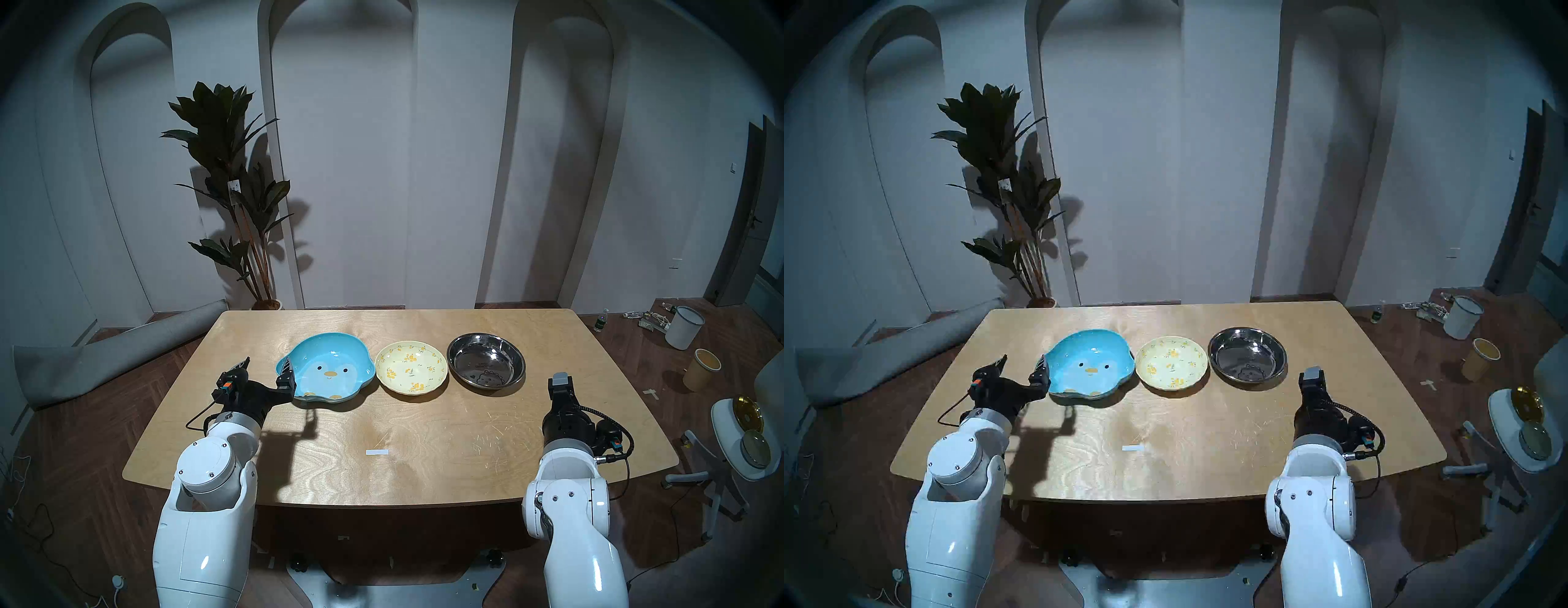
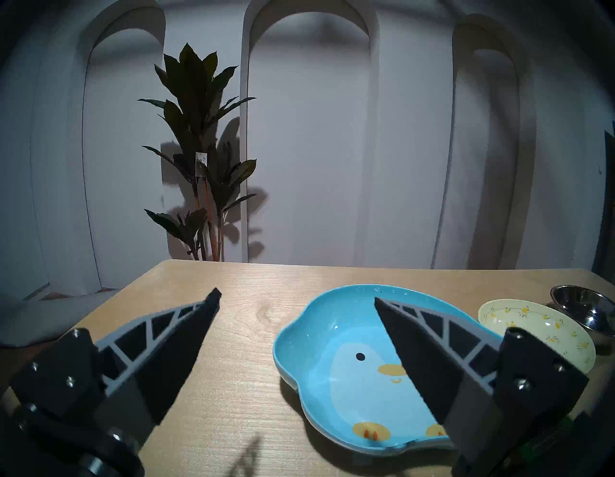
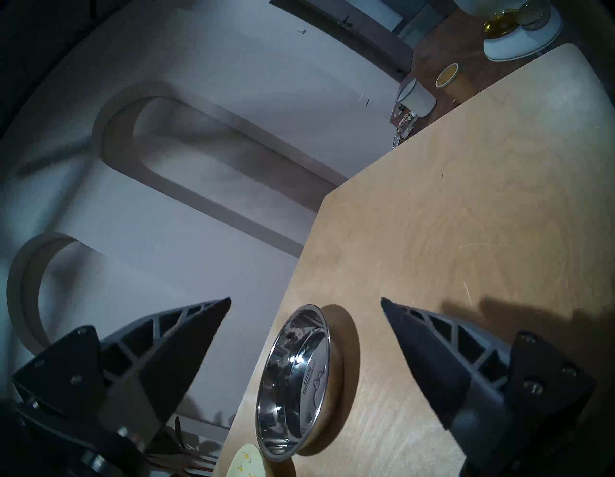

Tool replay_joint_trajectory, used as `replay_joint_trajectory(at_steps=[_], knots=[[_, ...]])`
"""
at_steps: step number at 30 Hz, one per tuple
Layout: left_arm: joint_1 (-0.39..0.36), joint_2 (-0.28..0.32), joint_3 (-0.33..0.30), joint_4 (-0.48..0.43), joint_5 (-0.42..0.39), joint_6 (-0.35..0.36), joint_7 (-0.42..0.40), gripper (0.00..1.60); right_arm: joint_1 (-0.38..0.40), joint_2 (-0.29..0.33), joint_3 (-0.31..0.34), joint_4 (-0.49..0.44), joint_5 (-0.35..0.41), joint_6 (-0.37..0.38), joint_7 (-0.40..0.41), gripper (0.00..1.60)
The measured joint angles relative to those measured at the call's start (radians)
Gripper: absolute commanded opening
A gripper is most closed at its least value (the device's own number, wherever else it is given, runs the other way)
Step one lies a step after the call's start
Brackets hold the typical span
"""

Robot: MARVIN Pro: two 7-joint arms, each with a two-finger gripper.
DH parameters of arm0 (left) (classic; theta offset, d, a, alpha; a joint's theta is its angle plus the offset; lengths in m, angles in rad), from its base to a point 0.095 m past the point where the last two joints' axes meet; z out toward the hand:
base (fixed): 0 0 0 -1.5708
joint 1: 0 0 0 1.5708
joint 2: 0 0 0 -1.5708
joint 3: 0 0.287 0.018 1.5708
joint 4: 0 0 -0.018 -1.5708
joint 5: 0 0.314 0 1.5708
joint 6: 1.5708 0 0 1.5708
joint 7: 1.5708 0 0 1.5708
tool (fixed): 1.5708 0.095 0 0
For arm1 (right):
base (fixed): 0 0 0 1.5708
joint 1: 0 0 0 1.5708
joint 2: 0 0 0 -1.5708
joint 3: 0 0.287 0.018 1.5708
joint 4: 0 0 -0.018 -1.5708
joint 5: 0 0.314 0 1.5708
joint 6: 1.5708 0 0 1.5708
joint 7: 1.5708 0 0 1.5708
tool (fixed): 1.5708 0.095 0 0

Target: Stack the plates into one stack

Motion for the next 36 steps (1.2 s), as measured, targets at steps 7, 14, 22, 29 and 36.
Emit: replay_joint_trajectory(at_steps=[7,14,22,29,36], knots=[[0.014,0.0,0.023,0.0,0.015,-0.015,-0.011,1.6,0.006,0.004,-0.004,0.004,0.003,-0.023,0.014,1.6],[0.042,-0.002,0.04,-0.006,0.03,-0.026,-0.017,1.6,0.06,-0.011,0.076,-0.019,0.14,-0.046,-0.075,1.6],[0.058,-0.018,0.033,-0.012,0.035,-0.031,0.004,1.6,0.139,-0.005,0.075,-0.016,0.235,-0.055,-0.199,1.6],[0.045,-0.028,0.002,-0.028,0.006,-0.022,0.019,1.6,0.211,0.004,0.065,-0.016,0.31,-0.033,-0.339,1.6],[0.034,-0.033,-0.014,-0.039,-0.014,0.0,0.03,1.6,0.285,0.012,0.063,0.052,0.413,-0.013,-0.448,1.6]])
